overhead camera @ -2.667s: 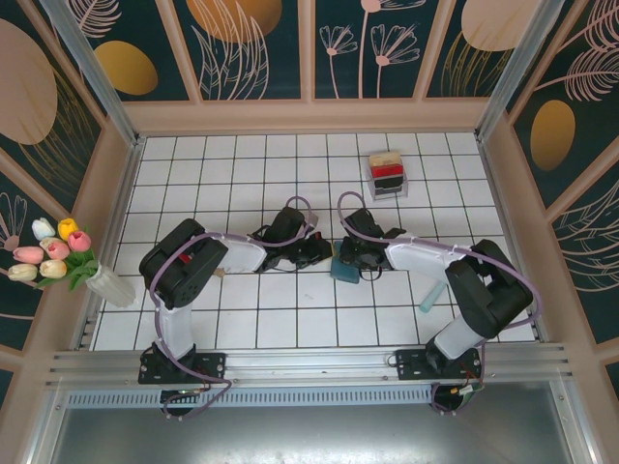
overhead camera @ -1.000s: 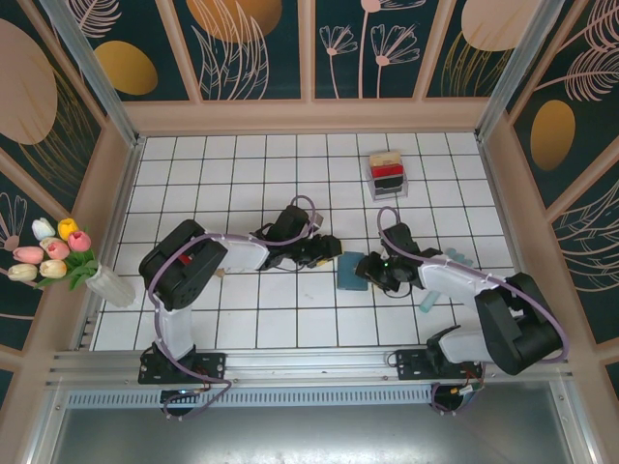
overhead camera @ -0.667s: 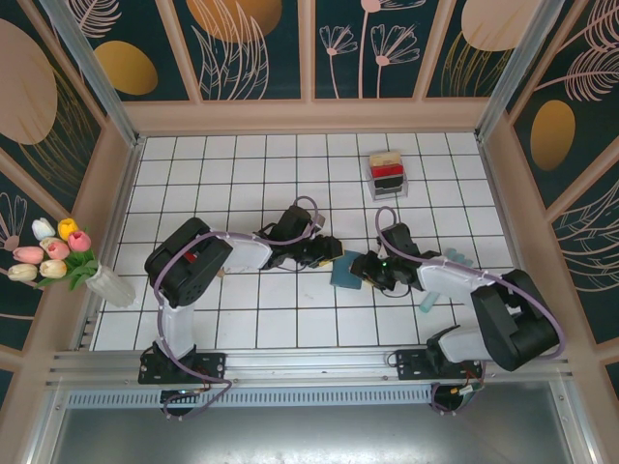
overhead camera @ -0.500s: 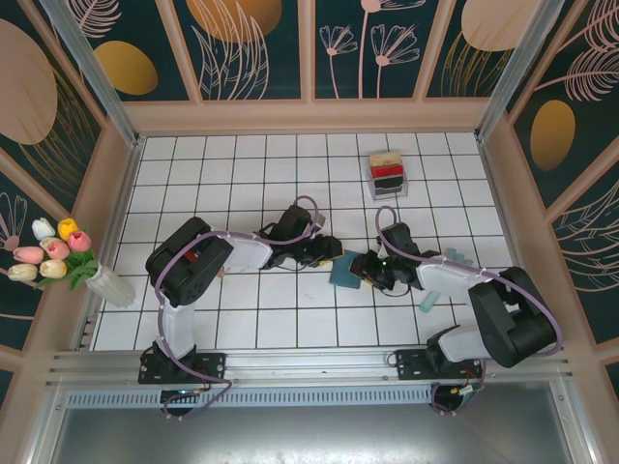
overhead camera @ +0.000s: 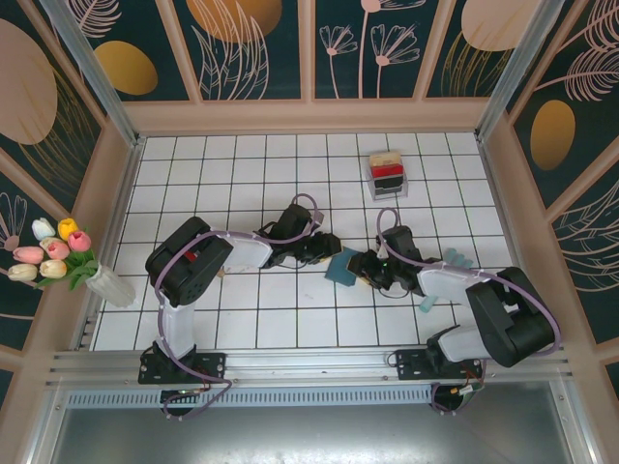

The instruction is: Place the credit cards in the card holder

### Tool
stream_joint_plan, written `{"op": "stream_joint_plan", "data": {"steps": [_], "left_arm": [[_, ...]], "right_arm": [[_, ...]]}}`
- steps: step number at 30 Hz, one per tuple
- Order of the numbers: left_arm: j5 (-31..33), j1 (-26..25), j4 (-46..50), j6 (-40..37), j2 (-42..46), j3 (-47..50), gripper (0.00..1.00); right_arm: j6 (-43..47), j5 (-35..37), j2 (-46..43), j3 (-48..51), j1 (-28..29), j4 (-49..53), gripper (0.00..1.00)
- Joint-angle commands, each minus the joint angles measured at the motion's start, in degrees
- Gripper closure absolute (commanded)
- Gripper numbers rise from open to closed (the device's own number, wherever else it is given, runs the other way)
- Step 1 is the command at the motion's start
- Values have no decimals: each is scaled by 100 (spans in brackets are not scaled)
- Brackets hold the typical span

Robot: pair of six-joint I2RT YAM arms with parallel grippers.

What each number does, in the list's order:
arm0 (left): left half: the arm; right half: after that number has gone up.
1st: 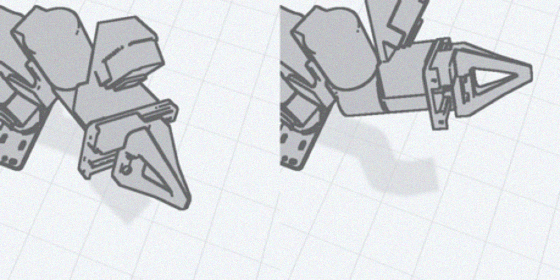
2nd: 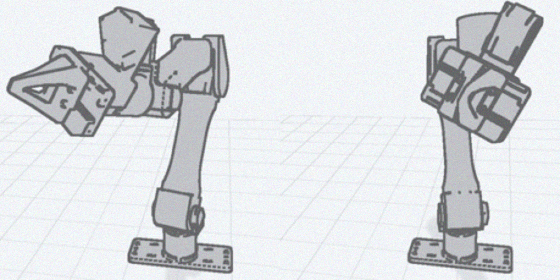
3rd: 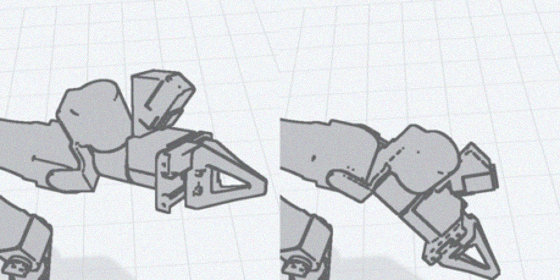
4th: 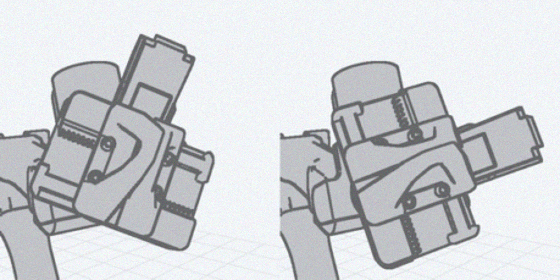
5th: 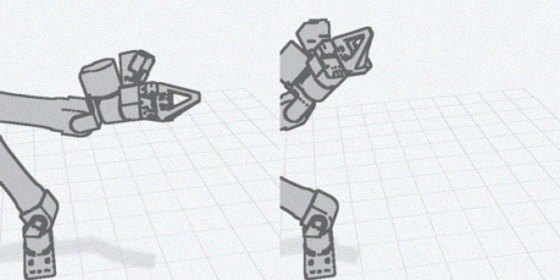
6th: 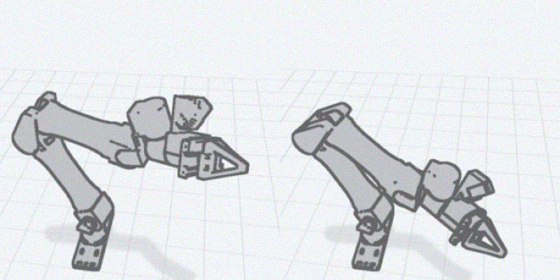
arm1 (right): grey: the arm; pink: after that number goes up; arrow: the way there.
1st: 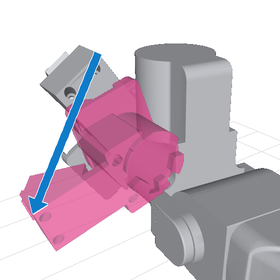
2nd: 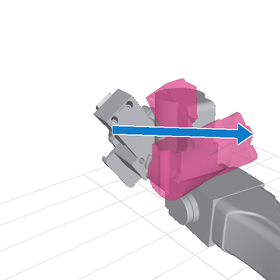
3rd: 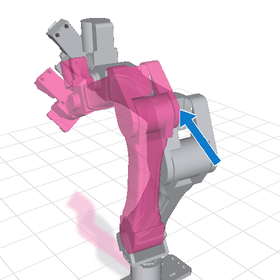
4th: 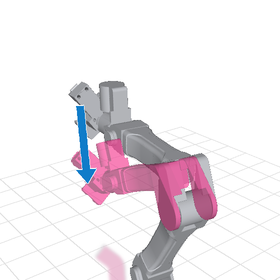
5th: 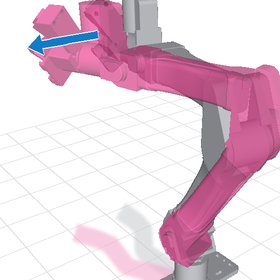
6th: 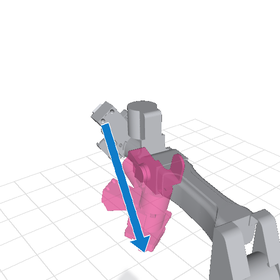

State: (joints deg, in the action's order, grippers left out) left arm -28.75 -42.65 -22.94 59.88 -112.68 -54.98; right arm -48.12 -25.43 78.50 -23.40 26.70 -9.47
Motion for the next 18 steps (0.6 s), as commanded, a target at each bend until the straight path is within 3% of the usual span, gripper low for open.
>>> {"op": "stream_joint_plan", "data": {"steps": [1,11,18], "left_arm": [[-117,-103,235,94,-58,-27,61],[337,-103,518,47,108,-3,57],[797,92,912,-231,607,99,43]], "right_arm": [[-178,-147,-10,20,-28,-1086,60],[-56,-53,-200,27,-84,-859,93],[0,-528,-761,167,-413,-805,98]]}}
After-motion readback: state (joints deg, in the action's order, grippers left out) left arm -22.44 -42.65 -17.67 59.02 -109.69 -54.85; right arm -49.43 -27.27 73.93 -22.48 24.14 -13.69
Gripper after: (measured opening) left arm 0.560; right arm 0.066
